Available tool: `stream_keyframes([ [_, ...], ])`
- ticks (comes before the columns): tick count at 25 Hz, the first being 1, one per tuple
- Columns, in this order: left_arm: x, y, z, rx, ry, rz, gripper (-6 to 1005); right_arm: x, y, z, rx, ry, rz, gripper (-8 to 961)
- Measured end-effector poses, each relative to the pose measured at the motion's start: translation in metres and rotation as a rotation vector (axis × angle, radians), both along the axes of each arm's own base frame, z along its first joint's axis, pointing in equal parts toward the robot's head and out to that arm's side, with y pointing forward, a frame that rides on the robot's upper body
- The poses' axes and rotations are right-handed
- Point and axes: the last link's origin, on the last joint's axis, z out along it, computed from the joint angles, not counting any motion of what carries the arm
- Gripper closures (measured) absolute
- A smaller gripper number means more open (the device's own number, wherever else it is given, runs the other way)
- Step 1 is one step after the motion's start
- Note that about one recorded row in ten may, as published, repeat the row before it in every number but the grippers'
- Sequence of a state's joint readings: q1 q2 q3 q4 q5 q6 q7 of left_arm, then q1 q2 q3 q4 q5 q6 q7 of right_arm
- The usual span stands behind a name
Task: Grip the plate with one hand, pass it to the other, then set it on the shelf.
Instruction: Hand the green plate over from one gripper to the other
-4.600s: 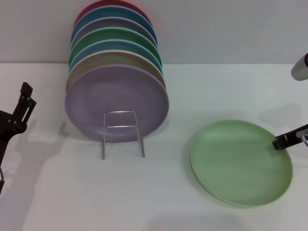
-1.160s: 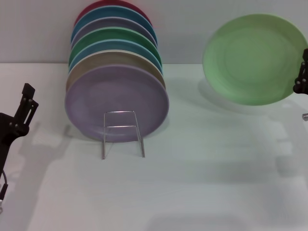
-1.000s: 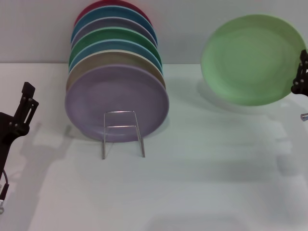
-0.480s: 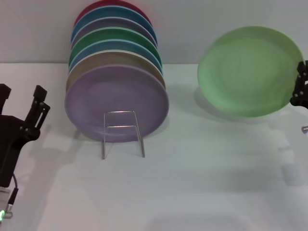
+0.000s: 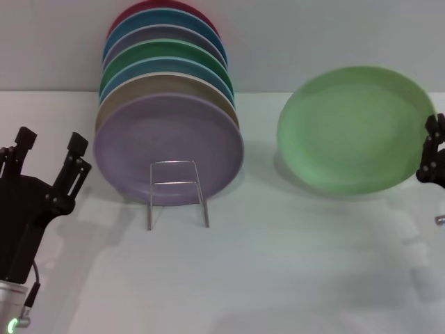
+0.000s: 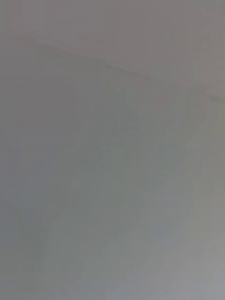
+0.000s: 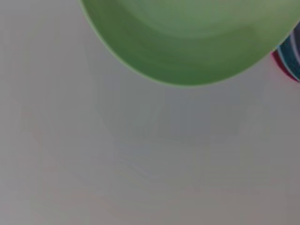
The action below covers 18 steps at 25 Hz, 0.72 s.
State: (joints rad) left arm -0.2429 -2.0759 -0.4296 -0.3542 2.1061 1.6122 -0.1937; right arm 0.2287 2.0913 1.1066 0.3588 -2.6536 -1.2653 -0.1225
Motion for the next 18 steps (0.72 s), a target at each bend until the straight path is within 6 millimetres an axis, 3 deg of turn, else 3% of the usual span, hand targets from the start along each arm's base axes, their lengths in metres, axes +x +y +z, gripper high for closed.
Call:
stream_keyframes([
  [13,0.008,-0.012,-0.015,-0.078,0.017,-0.058,182,-0.002,-0.053,-0.012,-0.012,-0.006,0.074,930],
  [18,0.008,-0.017,-0.019,-0.103,0.024,-0.065,184,-0.012,-0.070,-0.023,0.002,-0.021,0.072,928],
])
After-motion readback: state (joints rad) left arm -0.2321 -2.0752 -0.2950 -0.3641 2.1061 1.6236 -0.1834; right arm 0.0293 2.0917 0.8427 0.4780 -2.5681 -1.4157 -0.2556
